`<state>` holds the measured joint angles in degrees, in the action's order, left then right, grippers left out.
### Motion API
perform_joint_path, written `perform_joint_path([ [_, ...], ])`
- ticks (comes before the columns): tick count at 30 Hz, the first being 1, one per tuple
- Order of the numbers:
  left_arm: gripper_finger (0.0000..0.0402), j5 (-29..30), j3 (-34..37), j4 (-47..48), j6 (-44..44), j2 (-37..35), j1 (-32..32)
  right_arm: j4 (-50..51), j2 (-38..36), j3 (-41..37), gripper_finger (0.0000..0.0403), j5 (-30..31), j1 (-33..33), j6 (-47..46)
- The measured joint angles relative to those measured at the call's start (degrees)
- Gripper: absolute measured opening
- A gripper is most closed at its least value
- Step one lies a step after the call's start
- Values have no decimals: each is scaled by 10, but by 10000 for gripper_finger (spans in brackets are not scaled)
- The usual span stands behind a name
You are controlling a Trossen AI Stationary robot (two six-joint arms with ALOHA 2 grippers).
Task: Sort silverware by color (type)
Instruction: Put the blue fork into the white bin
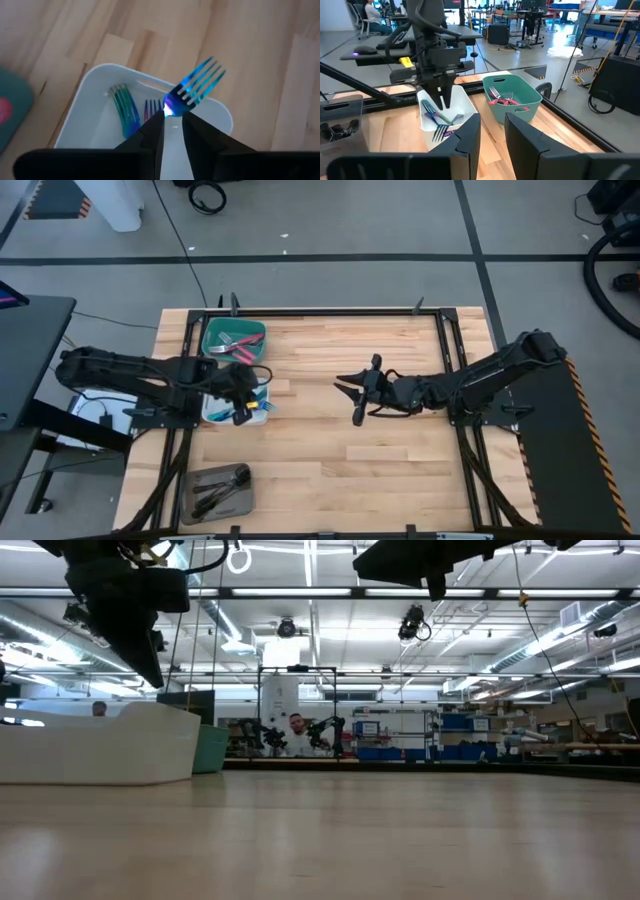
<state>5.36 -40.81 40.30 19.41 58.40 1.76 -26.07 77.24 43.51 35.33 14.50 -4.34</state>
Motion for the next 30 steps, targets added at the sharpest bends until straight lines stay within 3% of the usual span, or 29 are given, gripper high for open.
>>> perform_joint_path([
  [6,79,0,-19,-7,9,-32,-3,31,-54,0,96,-7,18,-2],
  [18,79,0,-22,-40,3,-175,4,194,-177,0,96,-2,61,-42],
  [30,80,2,-19,20,3,-101,24,206,-151,-14,96,13,61,-54],
])
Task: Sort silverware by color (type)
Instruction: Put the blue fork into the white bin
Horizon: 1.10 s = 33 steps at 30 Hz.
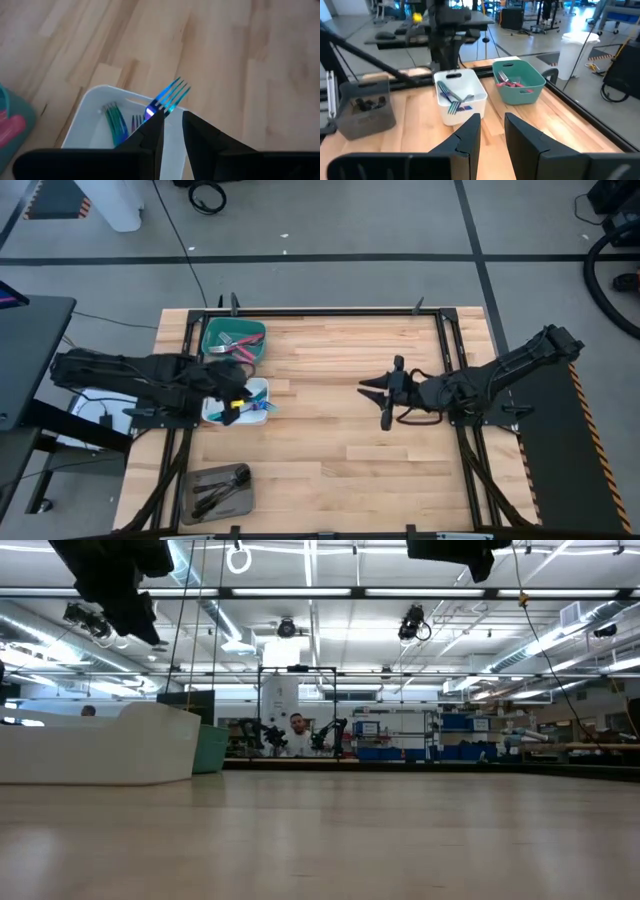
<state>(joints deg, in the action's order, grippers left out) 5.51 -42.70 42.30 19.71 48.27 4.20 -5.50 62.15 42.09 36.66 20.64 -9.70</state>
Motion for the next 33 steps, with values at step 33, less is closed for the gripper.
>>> perform_joint_path([
  [33,80,88,0,-47,-78,278,4,-3,0,0,96,-7,-1,-8],
])
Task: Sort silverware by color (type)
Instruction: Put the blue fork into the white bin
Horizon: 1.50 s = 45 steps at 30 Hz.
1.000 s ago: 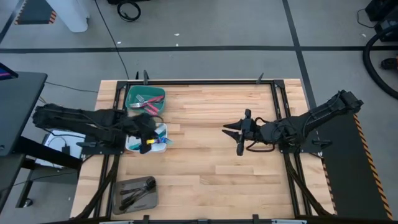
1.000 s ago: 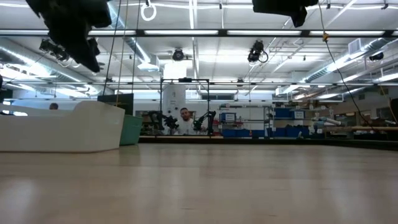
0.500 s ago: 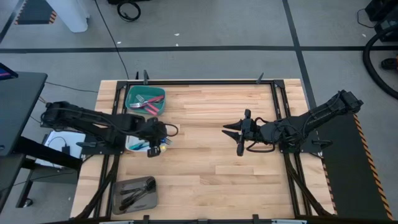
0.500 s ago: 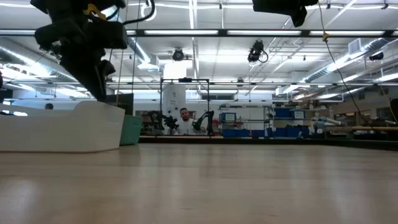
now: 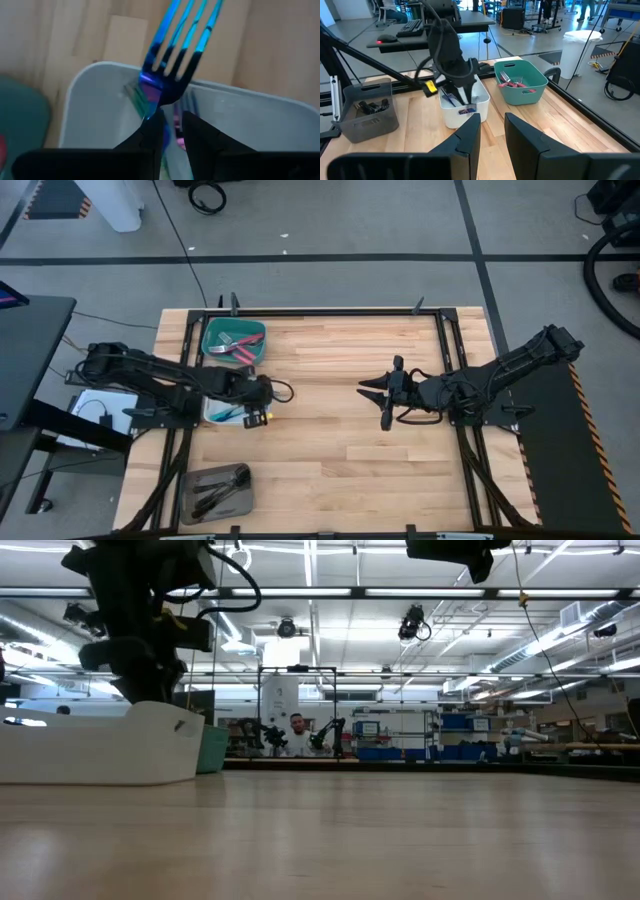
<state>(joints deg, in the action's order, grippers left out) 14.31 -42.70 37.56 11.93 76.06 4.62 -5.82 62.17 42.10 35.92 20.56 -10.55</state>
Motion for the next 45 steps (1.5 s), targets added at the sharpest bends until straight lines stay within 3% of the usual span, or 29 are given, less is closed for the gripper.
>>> perform_joint_path([
  [8,80,16,0,1,9,20,-16,-1,0,0,96,0,0,0],
  [15,80,-8,0,21,30,-5,21,3,1,0,96,-2,0,0],
  [23,80,77,0,48,37,-19,13,3,1,0,96,-2,0,-4],
  [33,80,27,0,26,3,-19,-52,1,1,0,96,-11,0,-4],
  [45,80,-15,0,12,-19,-1,-67,1,1,0,96,-11,0,-3],
])
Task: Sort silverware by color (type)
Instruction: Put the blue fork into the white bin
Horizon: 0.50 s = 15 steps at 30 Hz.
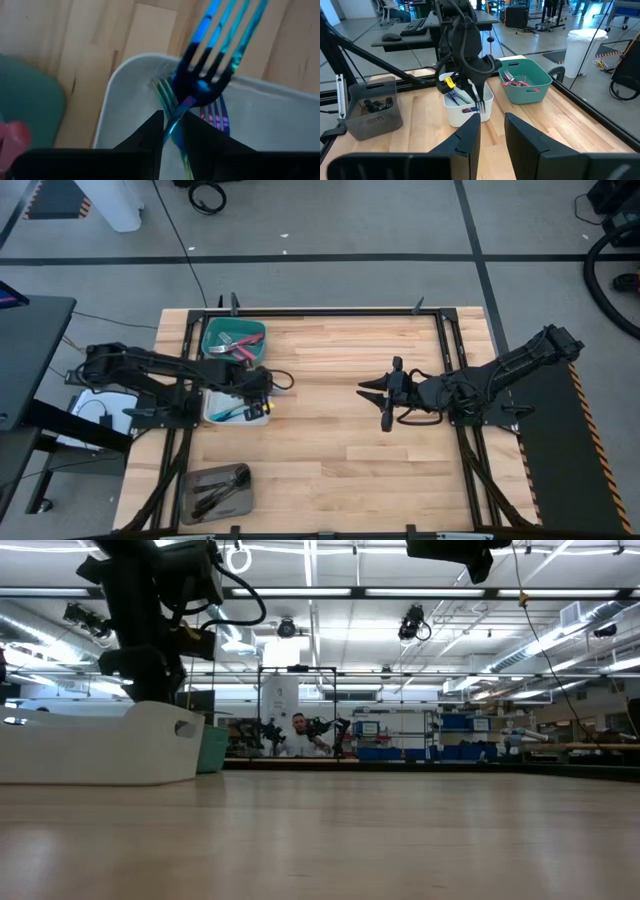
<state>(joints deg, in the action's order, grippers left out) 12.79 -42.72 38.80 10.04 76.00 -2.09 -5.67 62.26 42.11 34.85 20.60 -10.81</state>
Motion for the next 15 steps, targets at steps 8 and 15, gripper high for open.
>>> perform_joint_path([
  [8,80,51,0,-24,-2,56,-18,0,0,0,96,0,0,0],
  [15,44,52,0,-21,-2,77,-16,1,0,0,96,0,0,0],
])
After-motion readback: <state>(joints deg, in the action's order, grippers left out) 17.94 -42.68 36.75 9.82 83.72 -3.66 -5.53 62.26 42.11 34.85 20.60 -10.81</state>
